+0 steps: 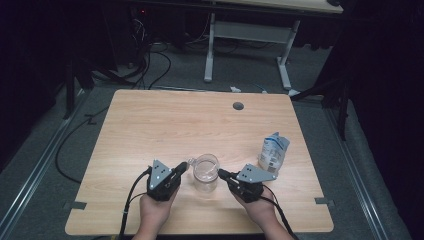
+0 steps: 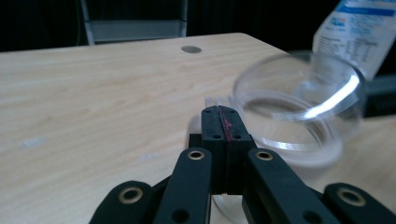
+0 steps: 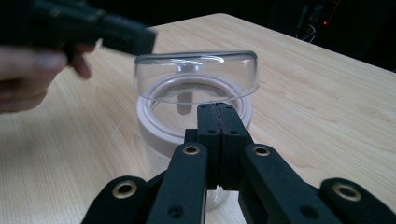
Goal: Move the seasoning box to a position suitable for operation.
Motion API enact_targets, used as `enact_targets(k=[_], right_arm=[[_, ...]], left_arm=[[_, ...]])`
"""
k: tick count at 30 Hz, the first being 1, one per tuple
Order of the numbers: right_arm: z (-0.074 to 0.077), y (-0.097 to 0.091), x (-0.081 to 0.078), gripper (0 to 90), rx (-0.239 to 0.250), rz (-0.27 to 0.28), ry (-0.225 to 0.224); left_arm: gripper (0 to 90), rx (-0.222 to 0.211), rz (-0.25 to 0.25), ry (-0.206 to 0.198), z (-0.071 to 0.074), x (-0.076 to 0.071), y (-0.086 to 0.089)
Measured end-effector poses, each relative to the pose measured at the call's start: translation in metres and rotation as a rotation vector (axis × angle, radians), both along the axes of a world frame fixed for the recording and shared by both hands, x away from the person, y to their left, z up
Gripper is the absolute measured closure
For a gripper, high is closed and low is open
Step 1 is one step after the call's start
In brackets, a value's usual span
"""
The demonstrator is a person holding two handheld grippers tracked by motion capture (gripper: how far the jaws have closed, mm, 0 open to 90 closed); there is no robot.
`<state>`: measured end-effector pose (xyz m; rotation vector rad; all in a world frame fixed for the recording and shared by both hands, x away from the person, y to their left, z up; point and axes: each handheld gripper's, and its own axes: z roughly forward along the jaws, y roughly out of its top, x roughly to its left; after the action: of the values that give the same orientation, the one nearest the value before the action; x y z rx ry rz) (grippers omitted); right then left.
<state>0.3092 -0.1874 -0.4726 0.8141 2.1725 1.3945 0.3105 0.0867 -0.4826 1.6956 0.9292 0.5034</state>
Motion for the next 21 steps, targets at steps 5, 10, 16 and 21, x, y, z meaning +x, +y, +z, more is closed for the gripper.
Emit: enact_targets(k=[5,10,16,21], right_arm=[[0.001,-0.001,0.0,89.7,0.008,-0.01,0.004],[0.004,0.0,0.0,89.7,0.016,-0.016,-0.001],[0.009,-0.001,-0.002,89.7,0.028,-0.015,-0.008],[0.009,-0.002,-0.002,89.6,0.034,-0.011,-0.007]], left_arm=[[89.9,0.019,-0.052,0.011,-0.008,-0.014,-0.006],[89.9,0.003,-0.085,0.007,-0.006,-0.02,-0.011],[89.9,0.002,-0.11,0.02,-0.008,-0.021,-0.02],[89.9,0.005,-0.121,0.025,-0.008,-0.021,-0.027]])
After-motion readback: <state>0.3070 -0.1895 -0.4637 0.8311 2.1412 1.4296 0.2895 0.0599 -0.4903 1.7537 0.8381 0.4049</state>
